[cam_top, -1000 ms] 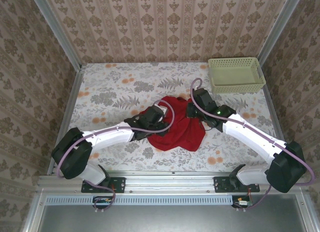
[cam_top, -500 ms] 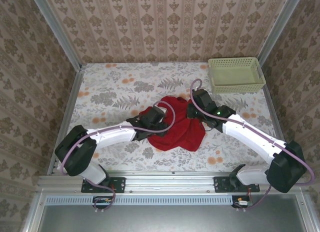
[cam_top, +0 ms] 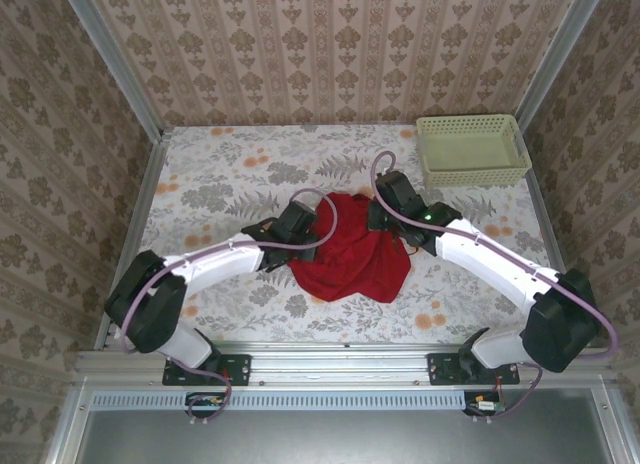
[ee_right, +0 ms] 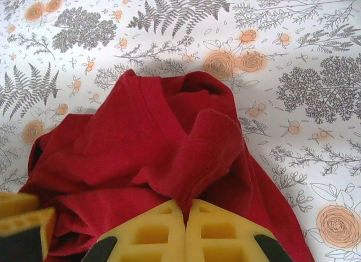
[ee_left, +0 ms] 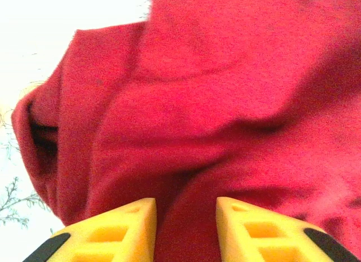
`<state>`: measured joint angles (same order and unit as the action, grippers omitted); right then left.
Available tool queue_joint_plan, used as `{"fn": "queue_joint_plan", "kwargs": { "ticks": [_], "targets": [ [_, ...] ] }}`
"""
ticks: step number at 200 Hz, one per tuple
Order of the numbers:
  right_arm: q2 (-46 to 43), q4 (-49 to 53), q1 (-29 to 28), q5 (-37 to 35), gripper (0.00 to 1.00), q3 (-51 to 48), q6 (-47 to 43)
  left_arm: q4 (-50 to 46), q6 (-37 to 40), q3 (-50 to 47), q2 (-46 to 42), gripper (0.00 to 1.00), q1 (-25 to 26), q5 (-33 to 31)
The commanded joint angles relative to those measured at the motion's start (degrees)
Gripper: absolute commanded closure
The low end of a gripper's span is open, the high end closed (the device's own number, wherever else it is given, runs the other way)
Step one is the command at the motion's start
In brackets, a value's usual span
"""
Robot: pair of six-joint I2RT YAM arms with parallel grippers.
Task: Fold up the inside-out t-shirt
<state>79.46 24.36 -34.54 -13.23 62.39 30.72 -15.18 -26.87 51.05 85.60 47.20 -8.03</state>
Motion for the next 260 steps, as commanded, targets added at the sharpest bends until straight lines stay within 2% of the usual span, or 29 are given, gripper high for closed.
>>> {"fn": "queue_joint_plan", "kwargs": {
  "ticks": [1, 18, 39, 109, 150, 207, 260],
  "targets": [
    [2.3, 0.0, -0.1, 0.7, 1.0, 2.6, -0.9, -4.8, 1.1, 2.1, -5.3, 0.63, 4.7, -3.5],
    [2.6, -0.2, -0.1, 0.7, 1.0, 2.8, -0.9, -5.3, 0.6, 2.2, -5.9, 0.63, 7.6, -3.6],
    [2.5, -0.5, -0.1, 0.5, 1.0, 2.4, -0.7, -4.8, -0.8, 2.4, -3.6, 0.7, 9.6, -3.6],
    [1.5, -0.3, -0.1, 0.3, 1.0, 1.5, -0.5, -6.5, -1.2, 8.3, 8.6, 0.68, 6.8, -2.7],
    [1.0, -0.4, -0.1, 0.3, 1.0, 1.1, -0.5, -7.8, -0.8, 10.1, 11.4, 0.63, 6.6, -4.3],
    [0.9, -0.5, -0.1, 0.1, 1.0, 0.6, -0.6, -8.3, -0.6, 10.9, 12.6, 0.83, 6.7, -5.5],
    [1.1, 0.8, 0.0, -2.4, 1.0, 0.4, -0.5, -12.7, 1.3, 14.1, 8.2, 1.0, 8.9, -10.3]
  ]
}}
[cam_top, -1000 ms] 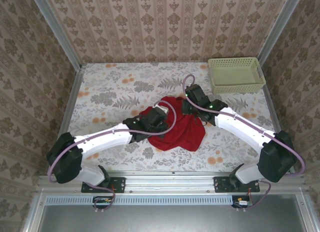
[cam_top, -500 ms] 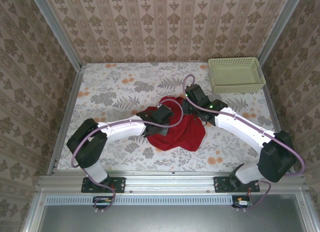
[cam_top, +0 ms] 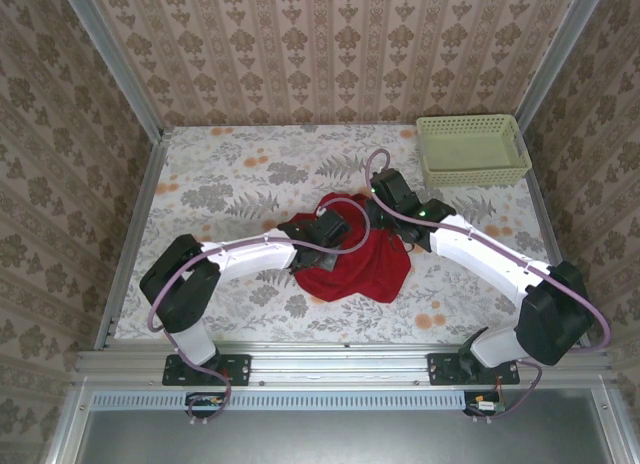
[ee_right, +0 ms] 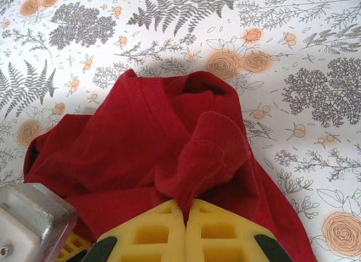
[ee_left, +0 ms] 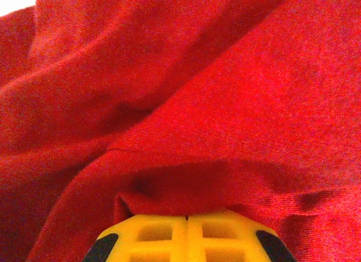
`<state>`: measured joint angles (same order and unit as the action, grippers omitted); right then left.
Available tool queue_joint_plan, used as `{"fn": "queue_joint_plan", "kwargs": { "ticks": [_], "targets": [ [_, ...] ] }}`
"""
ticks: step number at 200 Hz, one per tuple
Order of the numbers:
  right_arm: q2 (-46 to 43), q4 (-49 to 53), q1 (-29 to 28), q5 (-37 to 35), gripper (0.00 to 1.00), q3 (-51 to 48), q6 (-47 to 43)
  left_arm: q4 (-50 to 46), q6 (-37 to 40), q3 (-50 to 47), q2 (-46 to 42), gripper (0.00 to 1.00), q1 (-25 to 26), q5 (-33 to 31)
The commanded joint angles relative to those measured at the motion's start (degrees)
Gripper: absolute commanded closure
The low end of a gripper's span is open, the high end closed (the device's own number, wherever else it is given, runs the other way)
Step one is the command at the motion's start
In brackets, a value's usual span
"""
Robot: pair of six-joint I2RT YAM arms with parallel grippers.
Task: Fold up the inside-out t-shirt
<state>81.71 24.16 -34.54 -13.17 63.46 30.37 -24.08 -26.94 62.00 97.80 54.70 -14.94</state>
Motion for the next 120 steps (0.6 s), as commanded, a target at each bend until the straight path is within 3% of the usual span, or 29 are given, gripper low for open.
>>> {"fn": "queue_joint_plan", "kwargs": {
  "ticks": [1, 46, 81, 101, 120],
  "targets": [
    [-1.1, 1.0, 0.0, -2.6, 1.0, -0.5, -0.1, -3.9, 1.4, 3.2, -4.1, 1.0, 1.5, -3.4],
    [3.6, 5.3, 1.0, -7.3, 1.0, 5.9, -0.1, -8.2, 3.1, 8.0, -12.1, 1.0, 6.3, -2.2],
    [7.6, 8.5, 3.4, -9.1, 1.0, 11.3, 1.1, -7.2, 3.1, 7.6, -21.4, 1.0, 7.3, 3.1],
    [7.8, 8.6, 3.9, -9.5, 1.0, 12.6, 0.7, -5.4, 2.7, 5.6, -27.3, 1.0, 6.1, 7.4],
    [7.5, 8.6, 3.9, -9.5, 1.0, 12.8, 0.0, -2.4, 1.2, 0.9, -32.2, 1.0, 0.2, 14.3]
  ]
}}
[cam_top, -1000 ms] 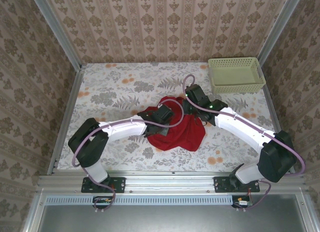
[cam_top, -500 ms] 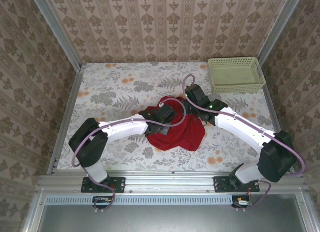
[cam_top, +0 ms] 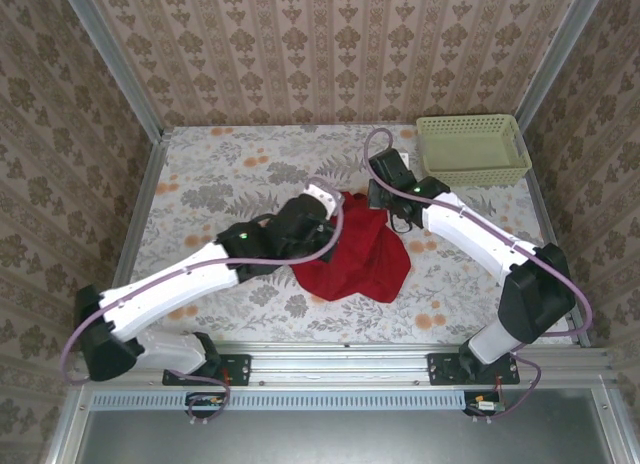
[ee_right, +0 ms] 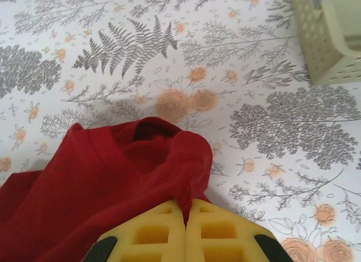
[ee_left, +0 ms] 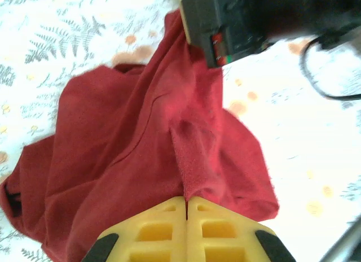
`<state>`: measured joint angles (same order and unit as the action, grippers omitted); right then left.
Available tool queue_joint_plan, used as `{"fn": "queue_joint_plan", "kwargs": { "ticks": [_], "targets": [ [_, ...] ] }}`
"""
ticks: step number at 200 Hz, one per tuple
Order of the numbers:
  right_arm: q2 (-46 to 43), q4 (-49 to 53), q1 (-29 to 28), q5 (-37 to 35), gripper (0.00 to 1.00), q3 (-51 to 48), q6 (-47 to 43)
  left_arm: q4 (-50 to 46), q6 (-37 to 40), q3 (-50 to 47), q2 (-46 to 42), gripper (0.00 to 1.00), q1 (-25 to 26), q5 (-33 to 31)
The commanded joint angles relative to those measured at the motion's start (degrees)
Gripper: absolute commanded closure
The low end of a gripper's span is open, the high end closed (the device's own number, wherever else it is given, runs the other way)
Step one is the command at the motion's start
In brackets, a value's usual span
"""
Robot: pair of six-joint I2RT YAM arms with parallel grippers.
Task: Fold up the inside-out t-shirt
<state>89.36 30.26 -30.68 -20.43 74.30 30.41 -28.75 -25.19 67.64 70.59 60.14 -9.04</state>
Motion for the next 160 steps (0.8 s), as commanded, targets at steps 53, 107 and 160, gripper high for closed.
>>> {"fn": "queue_joint_plan", "kwargs": {
  "ticks": [53, 107, 160],
  "targets": [
    [-5.2, 3.7, 0.0, -5.8, 1.0, -0.7, -0.6, -2.9, 1.8, -9.2, -6.3, 1.0, -22.4, 13.1],
    [-19.1, 4.0, -6.4, -7.3, 1.0, 2.9, -4.4, -5.6, 7.9, 2.1, -6.0, 1.0, -12.2, 7.9],
    [-21.4, 3.3, -5.1, -12.8, 1.0, -2.5, -3.9, -5.9, 5.7, -7.6, 1.9, 1.0, -22.3, 6.3]
  ]
}}
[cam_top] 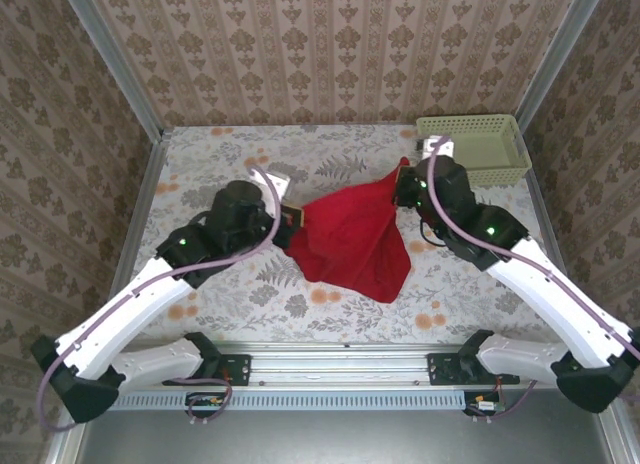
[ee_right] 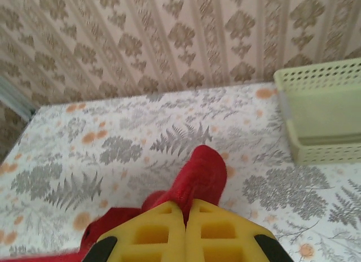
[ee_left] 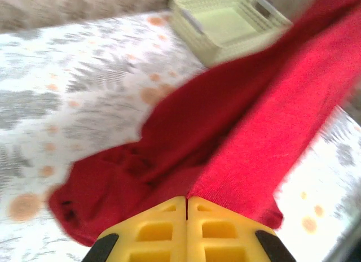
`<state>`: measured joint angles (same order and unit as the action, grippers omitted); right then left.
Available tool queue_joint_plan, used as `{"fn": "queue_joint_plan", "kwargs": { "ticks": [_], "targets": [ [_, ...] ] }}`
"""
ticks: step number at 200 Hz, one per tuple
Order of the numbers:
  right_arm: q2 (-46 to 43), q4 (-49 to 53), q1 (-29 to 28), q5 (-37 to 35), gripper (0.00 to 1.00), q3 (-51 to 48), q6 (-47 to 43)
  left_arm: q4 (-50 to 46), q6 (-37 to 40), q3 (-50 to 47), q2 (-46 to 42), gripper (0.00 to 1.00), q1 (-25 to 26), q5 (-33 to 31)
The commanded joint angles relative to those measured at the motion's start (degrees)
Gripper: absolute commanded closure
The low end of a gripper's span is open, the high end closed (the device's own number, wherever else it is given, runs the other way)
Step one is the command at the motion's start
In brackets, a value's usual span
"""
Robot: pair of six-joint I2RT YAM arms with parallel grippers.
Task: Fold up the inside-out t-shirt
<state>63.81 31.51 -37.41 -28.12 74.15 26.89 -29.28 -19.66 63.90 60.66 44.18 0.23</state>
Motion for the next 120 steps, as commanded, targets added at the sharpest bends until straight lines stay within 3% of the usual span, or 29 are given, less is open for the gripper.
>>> {"fn": "queue_joint_plan", "kwargs": {
  "ticks": [1, 28, 46, 66, 97, 111, 120],
  "targets": [
    [4.4, 2.4, 1.7, -5.1, 1.0, -2.4, -0.3, -5.7, 0.3, -3.8, 12.6, 1.0, -6.4, -3.2],
    [8.4, 5.6, 3.0, -5.7, 1.0, 0.0, -0.8, -13.3, 3.3, 3.4, 22.3, 1.0, -3.0, -7.8],
    [6.9, 4.3, 2.5, -3.1, 1.0, 3.6, -4.1, -10.6, 6.1, 7.6, 17.4, 1.0, 2.8, -4.0],
    [4.5, 2.6, 0.9, -1.6, 1.0, 6.7, -6.4, -0.7, 6.5, 6.9, 8.9, 1.0, 6.8, 3.4],
    [3.1, 2.9, 0.0, 0.2, 1.0, 7.3, -5.3, 0.7, 4.3, 4.0, 5.8, 1.0, 4.6, 0.7],
    [2.6, 2.8, -0.1, 1.5, 1.0, 6.5, -4.4, 0.6, 3.6, 1.5, 6.5, 1.0, 2.9, 2.8],
    [2.1, 2.4, 0.0, 2.7, 1.0, 5.9, -4.1, 1.8, 3.3, -0.7, 6.9, 0.89, 2.7, 4.4]
  ]
}}
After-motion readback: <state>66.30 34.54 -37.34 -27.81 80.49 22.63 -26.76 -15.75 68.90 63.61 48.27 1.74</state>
